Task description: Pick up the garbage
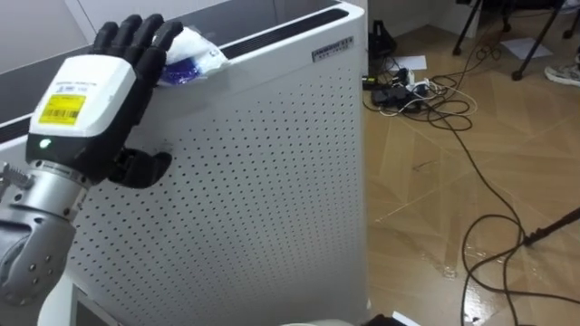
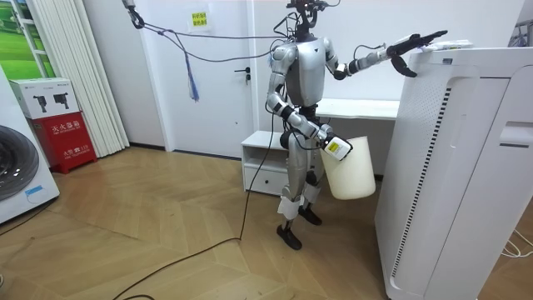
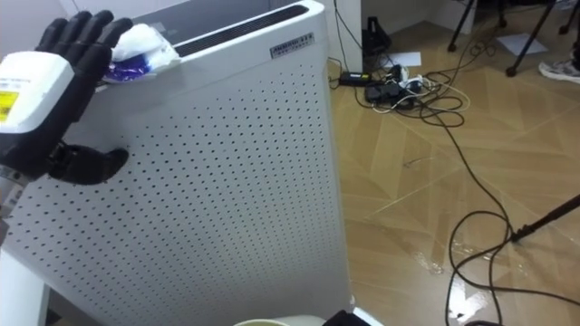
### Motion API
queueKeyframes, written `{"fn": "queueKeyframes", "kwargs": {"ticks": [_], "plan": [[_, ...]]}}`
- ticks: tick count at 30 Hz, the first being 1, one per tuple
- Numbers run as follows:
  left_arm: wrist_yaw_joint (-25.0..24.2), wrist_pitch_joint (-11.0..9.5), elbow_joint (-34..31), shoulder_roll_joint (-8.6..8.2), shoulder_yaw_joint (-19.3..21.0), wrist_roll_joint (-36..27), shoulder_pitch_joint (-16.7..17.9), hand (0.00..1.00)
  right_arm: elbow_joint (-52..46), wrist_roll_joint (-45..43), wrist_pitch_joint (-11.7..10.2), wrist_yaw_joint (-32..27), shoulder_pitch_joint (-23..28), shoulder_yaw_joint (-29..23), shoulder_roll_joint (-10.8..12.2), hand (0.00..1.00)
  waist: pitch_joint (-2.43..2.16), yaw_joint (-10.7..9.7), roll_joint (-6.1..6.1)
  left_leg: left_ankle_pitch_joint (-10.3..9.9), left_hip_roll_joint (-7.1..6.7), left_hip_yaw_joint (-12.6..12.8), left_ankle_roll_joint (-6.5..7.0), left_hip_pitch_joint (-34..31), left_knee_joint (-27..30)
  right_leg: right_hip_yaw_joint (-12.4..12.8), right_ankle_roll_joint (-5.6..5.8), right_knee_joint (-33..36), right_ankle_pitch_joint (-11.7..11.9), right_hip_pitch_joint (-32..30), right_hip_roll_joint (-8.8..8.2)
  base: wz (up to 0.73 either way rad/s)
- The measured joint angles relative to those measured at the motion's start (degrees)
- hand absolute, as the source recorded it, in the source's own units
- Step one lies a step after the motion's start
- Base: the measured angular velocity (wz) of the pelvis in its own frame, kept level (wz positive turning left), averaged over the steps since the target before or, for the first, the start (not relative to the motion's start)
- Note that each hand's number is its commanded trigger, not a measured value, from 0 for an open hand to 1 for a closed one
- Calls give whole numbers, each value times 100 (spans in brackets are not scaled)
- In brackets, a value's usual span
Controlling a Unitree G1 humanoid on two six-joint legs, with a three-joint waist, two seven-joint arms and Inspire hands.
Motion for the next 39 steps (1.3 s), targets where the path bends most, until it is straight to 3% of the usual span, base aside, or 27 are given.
{"fn": "queueKeyframes", "kwargs": {"ticks": [8, 15, 22, 26, 39], "plan": [[-439, 98, 115, 207, 79, -493, -44, 0, -260, 1, 121, -41, 2, 4, -68, 100, -5, 1, 30, 0, 8, 19, 0, -5, -5, 10, -15, -9, -15, -14, 9, 0], [-752, 303, 375, 232, 75, -607, -340, 0, -259, 1, 198, -167, -37, 37, -35, 100, 42, 0, 167, 0, 5, 41, 0, -8, -5, 57, -14, 74, -21, -62, 15, -2], [-1092, 506, 491, 350, 76, -797, -478, 0, -260, 4, 301, -281, -35, 60, -43, 100, 11, -23, 229, 1, 3, 74, 1, -28, 9, 91, -13, 103, -26, -101, 18, -2], [-1207, 539, 497, 353, 77, -806, -505, 0, -260, 4, 300, -333, -36, 53, -42, 100, -6, -23, 268, 1, 3, 75, 1, -28, 9, 92, -14, 117, -25, -97, 17, 0], [-1349, 514, 454, 354, 84, -682, -609, 0, -260, 2, 299, -333, -35, 24, -52, 100, 13, -8, 264, 1, 1, 68, 1, -31, 9, 110, -10, 147, -30, -100, 18, 0]]}}
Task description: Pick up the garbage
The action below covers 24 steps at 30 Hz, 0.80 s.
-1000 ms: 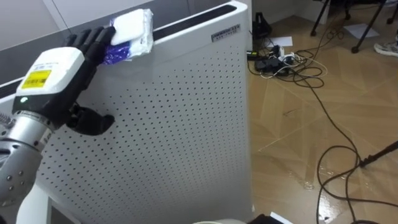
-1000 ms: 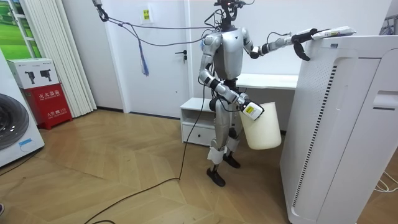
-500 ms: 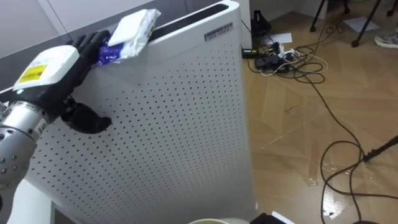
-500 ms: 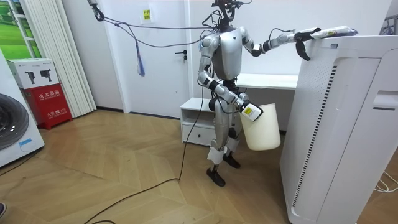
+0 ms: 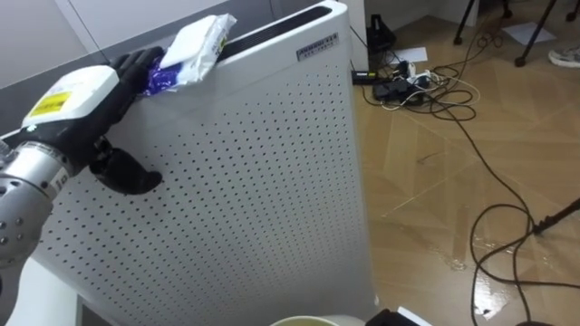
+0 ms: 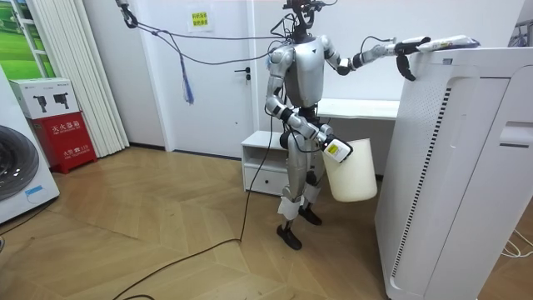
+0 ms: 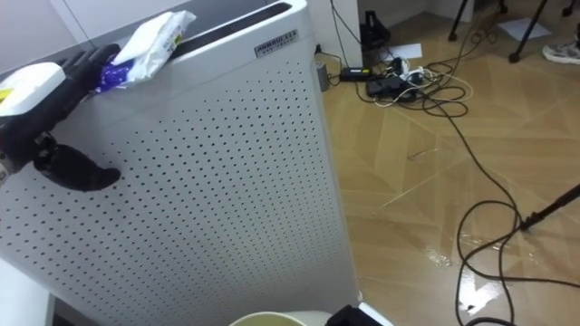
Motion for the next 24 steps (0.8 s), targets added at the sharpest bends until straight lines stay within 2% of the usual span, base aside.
{"fn": "queueKeyframes", "kwargs": {"ticks": [4, 10, 14, 16, 21, 24], "plan": [[122, -228, -3, 73, 13, -9, -64, 0, 0, 19, -4, -11, 0, -23, -46, 100, 13, 72, -22, 0, -3, -3, 0, -66, 12, 14, 4, 30, -15, -73, 1, 1], [462, -574, -13, 73, 13, -7, -72, 0, -2, 5, -11, -102, 1, -22, -75, 100, 11, 207, -39, 0, -1, -3, -1, -133, 18, 16, 2, 44, -14, -144, 1, 1], [539, -612, -77, 73, 13, -7, -72, 0, -2, 7, -13, -142, 0, -20, -55, 100, 9, 247, -114, 1, 0, 11, -1, -143, 23, 21, 1, 58, -14, -166, 8, -2], [649, -655, -106, 72, 13, -7, -71, 0, -2, 8, -13, -140, 1, -19, -51, 100, -9, 253, -195, 1, -1, 12, -1, -178, 43, 16, 1, 65, -14, -187, 3, 0], [792, -656, -469, 49, 13, 182, -71, 0, -1, 6, -13, -99, 6, -12, 16, 100, -16, 228, -370, 0, 0, 11, -1, -181, 67, -12, -4, 38, -11, -153, 1, 1], [1004, -681, -584, 49, 16, 215, -69, 0, -18, 12, -13, -97, 45, -13, 61, 100, -27, 224, -401, 0, -2, 26, -1, -138, 66, -19, -3, 23, -10, -108, -7, 0]]}}
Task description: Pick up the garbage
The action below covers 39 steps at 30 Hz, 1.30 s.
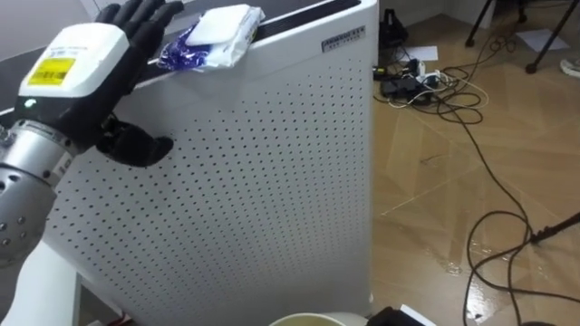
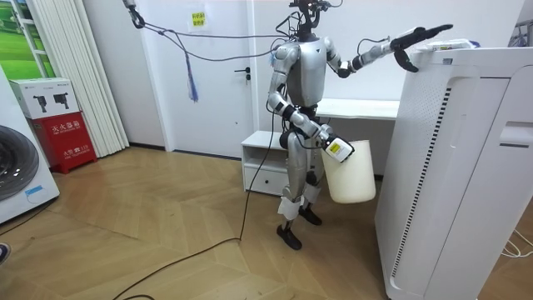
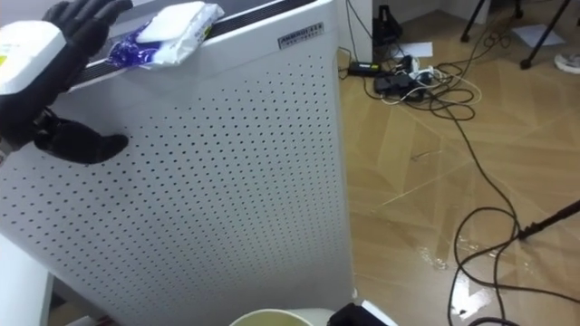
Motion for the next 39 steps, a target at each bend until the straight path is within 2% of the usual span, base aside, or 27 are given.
{"fn": "queueKeyframes", "kwargs": {"ticks": [6, 10, 20, 26, 28, 33, 37, 39], "plan": [[513, -94, -214, 0, 7, 1, 0, 0, -128, 1, -10, 34, 18, 1, 0, 100, -2, -13, 4, 0, -1, 6, 0, 40, -1, -3, 1, -3, 0, 44, -5, 0], [821, -131, -428, -70, 5, -3, 39, 0, -131, 50, -20, 45, 20, 0, 3, 100, -1, -79, 2, 0, -6, 3, 0, 74, -2, -31, 6, -6, -4, 87, -16, 3], [1227, -221, -682, -100, -35, 53, 106, 0, -131, 50, -20, 50, 20, 1, -15, 100, 4, -155, -7, 0, -7, -41, 0, 78, 0, -106, 7, -67, -5, 122, -33, 2], [1242, -332, -770, -210, -347, 71, 107, 0, -128, 50, -22, 50, 20, 84, 0, 100, 8, -164, -26, 0, -8, -39, 0, 100, -2, -107, 7, -79, -5, 163, -32, 0], [1243, -371, -772, -303, -394, 147, 107, 0, -124, 50, -34, 49, 19, 126, -3, 100, 8, -179, -25, 0, -6, -30, 0, 104, -6, -103, 7, -81, -5, 164, -31, 0], [1248, -369, -781, -312, -577, 336, 106, 0, -119, 55, -35, 44, -5, 208, 9, 100, 11, -281, -29, 0, -3, -18, 0, 168, -71, -95, 7, -92, -5, 199, -26, 0], [1250, -340, -781, -312, -1049, 333, 106, 0, -109, 61, -37, 43, -7, 231, 109, 100, 57, -378, -90, 0, 0, -26, 0, 169, -82, -79, 7, -119, -5, 205, -13, 0], [1234, -342, -781, -313, -1189, 335, 107, 0, -97, 68, -37, 77, -7, 231, 141, 100, 60, -409, -94, 0, 0, -30, 0, 163, -85, -79, 12, -184, -1, 210, -10, 0]]}}
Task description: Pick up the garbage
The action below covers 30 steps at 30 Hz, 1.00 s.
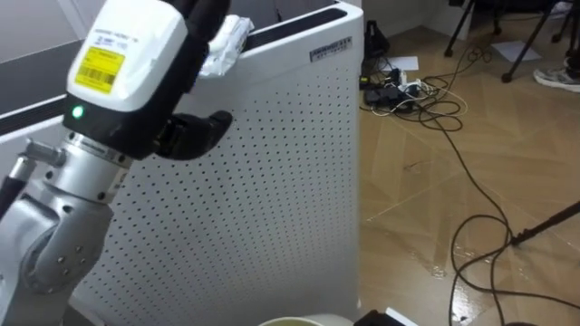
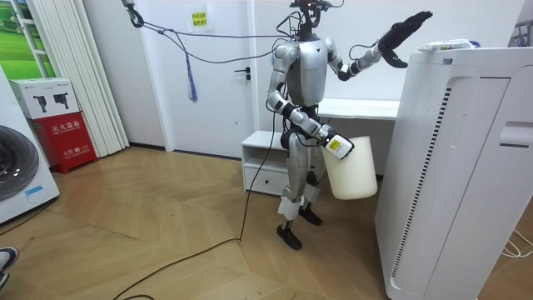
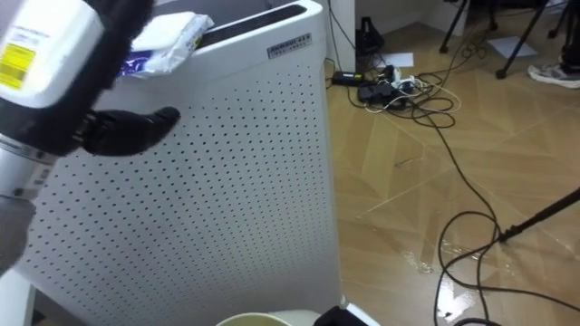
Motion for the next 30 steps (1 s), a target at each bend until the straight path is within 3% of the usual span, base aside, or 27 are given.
{"fn": "queueKeyframes", "kwargs": {"ticks": [11, 21, 30], "plan": [[-206, 37, -42, 0, -80, 0, -1, 0, 16, 7, 0, 94, 0, 5, 48, 100, -10, -20, 24, 0, -2, 12, 0, -1, -6, 83, -2, -23, 4, -5, 14, -4], [-532, 393, 86, 3, -165, 123, 77, 0, 16, 8, 0, 81, -2, -2, 35, 100, 18, -19, 146, 0, -1, 62, -1, 100, -15, 73, -2, -21, 4, 92, 6, 0], [-616, 401, 116, 3, -77, 489, 147, 0, 16, -23, 0, 101, -2, -14, -11, 100, -5, 19, 202, 0, -5, 80, 0, 43, -7, 102, 3, 114, 0, -56, 7, -1]]}}
